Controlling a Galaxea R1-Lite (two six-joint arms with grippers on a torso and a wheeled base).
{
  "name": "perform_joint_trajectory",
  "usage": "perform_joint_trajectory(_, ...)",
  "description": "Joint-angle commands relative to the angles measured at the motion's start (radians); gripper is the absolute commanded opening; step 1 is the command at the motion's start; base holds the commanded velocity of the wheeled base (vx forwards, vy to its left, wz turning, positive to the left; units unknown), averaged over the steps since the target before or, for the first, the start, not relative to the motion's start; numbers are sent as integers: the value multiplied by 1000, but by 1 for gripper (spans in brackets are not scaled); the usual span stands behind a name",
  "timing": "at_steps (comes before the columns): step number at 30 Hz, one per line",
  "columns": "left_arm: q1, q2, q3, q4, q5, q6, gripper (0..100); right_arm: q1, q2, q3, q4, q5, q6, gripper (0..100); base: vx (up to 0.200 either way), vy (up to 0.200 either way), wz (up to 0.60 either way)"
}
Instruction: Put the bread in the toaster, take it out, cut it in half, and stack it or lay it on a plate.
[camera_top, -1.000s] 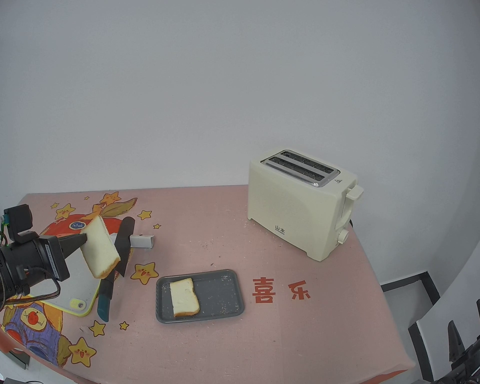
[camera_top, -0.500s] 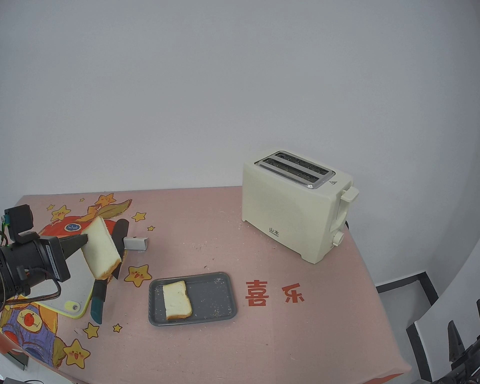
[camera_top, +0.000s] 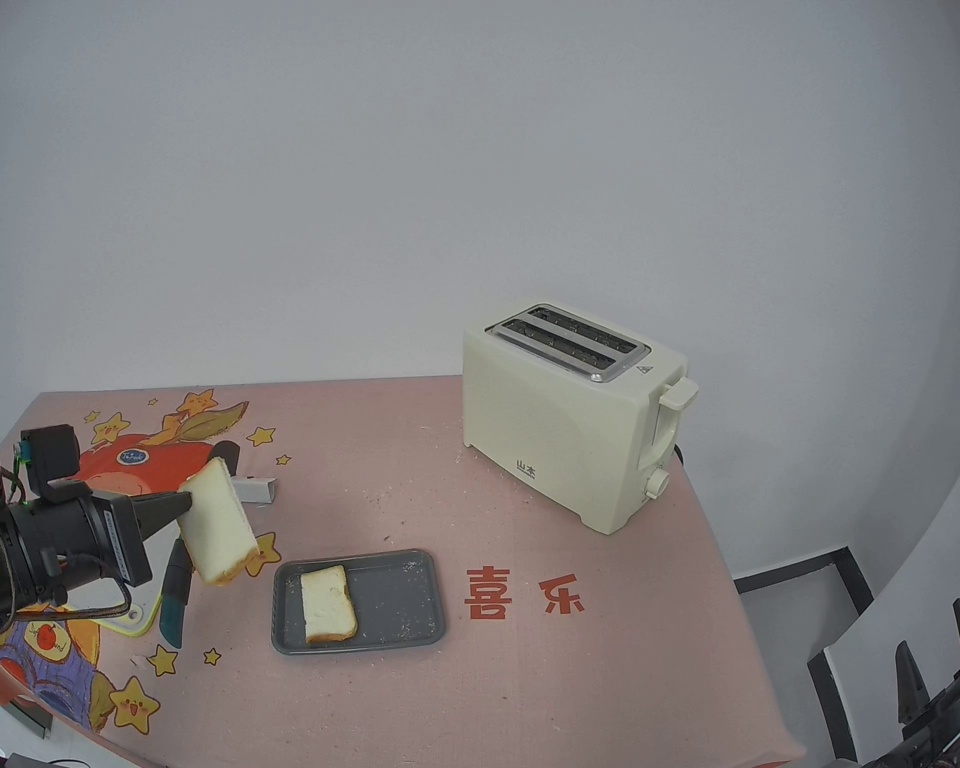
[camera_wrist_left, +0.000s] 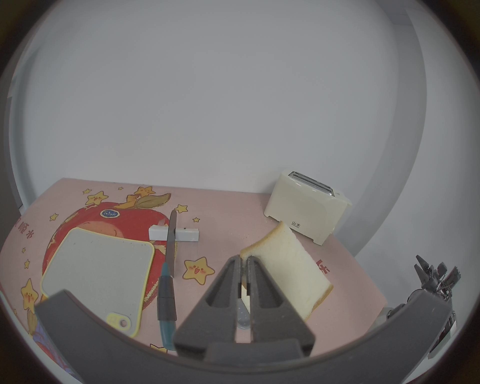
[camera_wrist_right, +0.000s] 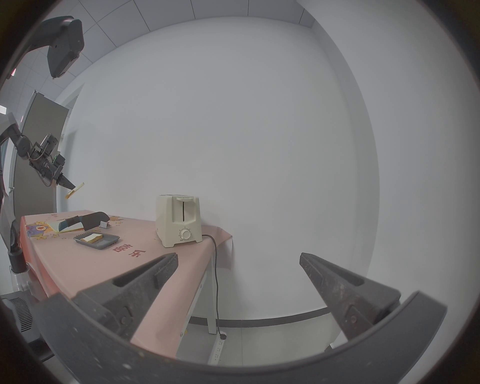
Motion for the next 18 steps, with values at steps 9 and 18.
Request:
perform_joint_trajectory(9, -15, 354, -208, 167, -6, 145, 0, 0, -4, 16, 0, 0, -2, 100, 0, 0, 0)
perform_joint_trajectory(18, -12, 537, -254, 157, 0, 209, 0, -2, -4, 16, 0, 0, -2, 100, 0, 0, 0)
